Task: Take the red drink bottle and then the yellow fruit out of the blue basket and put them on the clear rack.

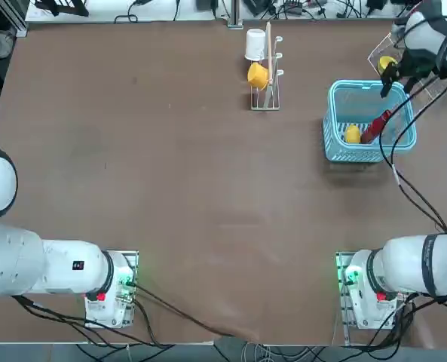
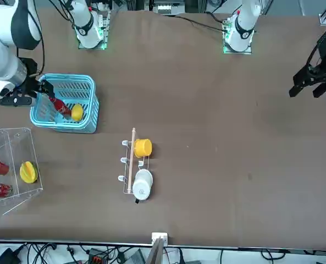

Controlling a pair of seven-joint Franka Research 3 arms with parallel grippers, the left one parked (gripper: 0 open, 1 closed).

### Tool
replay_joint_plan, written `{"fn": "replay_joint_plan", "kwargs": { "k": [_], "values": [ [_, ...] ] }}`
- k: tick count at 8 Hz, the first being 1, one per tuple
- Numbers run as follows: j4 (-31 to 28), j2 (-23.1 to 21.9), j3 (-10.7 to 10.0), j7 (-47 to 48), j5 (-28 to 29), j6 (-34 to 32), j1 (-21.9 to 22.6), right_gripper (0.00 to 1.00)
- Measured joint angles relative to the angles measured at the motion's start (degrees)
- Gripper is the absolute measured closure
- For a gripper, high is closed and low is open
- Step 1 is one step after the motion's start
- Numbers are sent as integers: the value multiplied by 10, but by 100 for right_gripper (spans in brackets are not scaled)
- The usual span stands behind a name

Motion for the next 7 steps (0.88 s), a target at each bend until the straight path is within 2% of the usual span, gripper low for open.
{"fn": "replay_joint_plan", "kwargs": {
  "k": [3, 7],
  "values": [
    [-49, -3, 0, -5, 0, 52, -16, 0],
    [-61, 12, 1, -5, 0, 76, -16, 1]
  ]
}}
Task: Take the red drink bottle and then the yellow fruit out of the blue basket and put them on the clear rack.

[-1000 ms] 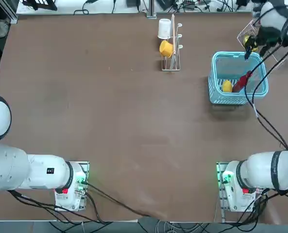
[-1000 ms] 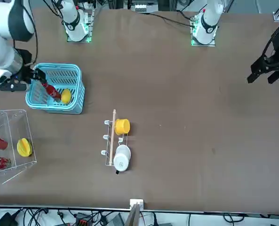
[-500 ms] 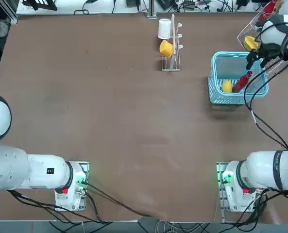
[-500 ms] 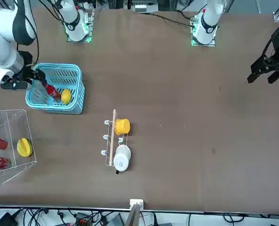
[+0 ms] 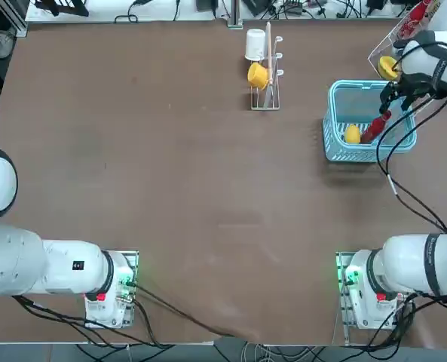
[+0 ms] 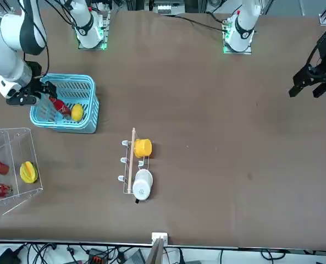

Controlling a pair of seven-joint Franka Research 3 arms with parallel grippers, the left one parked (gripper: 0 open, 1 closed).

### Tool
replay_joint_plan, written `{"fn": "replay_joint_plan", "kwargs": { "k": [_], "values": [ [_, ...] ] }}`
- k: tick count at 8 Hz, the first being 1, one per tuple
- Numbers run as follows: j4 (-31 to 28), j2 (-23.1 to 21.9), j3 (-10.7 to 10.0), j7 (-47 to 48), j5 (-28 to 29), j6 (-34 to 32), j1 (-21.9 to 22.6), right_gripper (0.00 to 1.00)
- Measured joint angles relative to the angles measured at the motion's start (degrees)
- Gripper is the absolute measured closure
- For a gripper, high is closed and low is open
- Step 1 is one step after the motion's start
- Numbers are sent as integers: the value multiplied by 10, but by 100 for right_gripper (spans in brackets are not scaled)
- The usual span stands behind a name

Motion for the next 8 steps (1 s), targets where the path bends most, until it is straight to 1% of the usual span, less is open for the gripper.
{"fn": "replay_joint_plan", "kwargs": {
  "k": [3, 6, 7, 8],
  "values": [
    [0, 31, 1, 0, 0, 28, 0, 4],
    [0, 39, 2, 0, 0, 29, 0, 14],
    [-1, 41, 2, 0, 0, 22, 0, 21],
    [-1, 41, 2, 0, 1, 19, 0, 22]
  ]
}}
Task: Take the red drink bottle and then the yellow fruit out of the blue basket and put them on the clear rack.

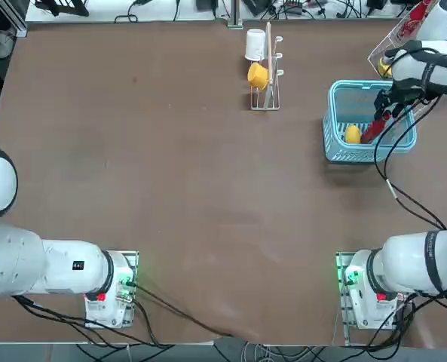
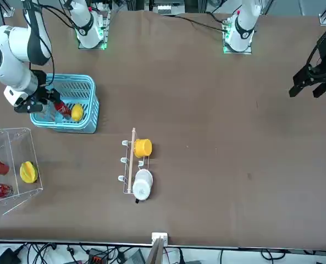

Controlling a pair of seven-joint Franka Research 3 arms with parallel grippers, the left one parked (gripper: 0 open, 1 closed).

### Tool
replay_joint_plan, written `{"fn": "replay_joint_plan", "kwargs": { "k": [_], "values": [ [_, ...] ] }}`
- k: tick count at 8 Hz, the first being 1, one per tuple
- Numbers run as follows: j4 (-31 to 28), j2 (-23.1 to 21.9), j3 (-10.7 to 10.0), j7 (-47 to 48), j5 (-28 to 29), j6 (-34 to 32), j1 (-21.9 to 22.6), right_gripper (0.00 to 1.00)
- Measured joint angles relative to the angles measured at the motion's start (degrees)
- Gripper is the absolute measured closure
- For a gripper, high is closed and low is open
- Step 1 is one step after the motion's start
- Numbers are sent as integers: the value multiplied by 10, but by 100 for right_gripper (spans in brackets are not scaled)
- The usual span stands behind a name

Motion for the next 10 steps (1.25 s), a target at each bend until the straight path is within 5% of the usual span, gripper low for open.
{"fn": "replay_joint_plan", "kwargs": {
  "k": [7, 8, 9, 10],
  "values": [
    [0, 1, 0, 0, 0, -13, 0, 44],
    [0, 1, 1, 0, 0, -13, 0, 48],
    [0, 1, 2, 0, 2, -13, 0, 63],
    [1, 1, 2, 0, 2, -13, 0, 63]
  ]
}}
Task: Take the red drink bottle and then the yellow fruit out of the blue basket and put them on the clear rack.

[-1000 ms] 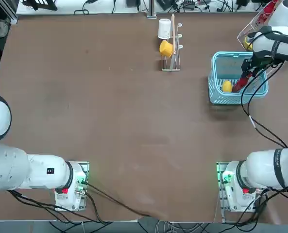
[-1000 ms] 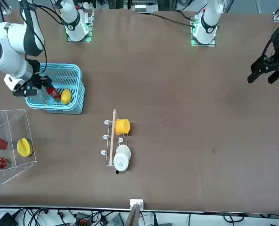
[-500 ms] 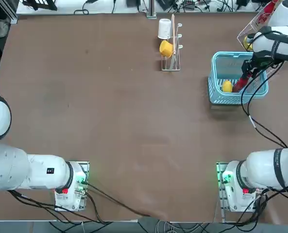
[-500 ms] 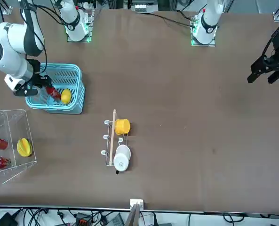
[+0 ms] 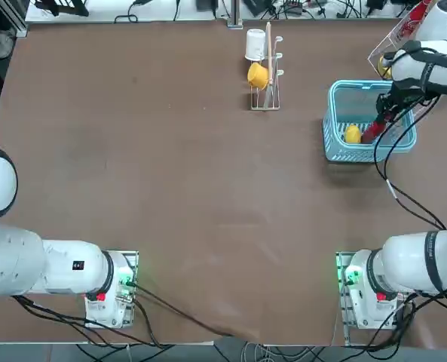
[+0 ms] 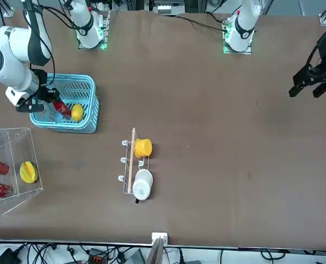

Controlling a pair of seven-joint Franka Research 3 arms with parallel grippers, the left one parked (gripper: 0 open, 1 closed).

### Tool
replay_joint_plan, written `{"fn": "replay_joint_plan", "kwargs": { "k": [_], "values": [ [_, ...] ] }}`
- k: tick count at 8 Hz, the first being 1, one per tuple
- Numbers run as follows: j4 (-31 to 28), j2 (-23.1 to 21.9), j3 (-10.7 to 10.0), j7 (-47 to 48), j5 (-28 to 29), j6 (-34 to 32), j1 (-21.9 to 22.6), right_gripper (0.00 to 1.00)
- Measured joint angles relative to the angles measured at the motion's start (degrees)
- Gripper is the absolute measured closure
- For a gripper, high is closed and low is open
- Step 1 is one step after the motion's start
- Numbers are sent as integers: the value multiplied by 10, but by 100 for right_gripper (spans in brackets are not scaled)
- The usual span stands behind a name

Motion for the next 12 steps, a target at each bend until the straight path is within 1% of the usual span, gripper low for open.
{"fn": "replay_joint_plan", "kwargs": {
  "k": [2, 3, 5, 8, 9, 10, 12],
  "values": [
    [12, 0, 1, 0, 0, -9, 0, 63],
    [39, 0, 3, 0, 0, -46, 1, 63],
    [125, -2, 6, 0, 1, -146, 12, 63],
    [253, -1, 6, 0, 19, -259, 20, 63],
    [317, 11, 6, -2, 19, -311, 20, 63],
    [367, 29, 5, -11, 19, -341, 19, 63],
    [446, 69, -5, -80, 4, -367, 12, 63]
  ]
}}
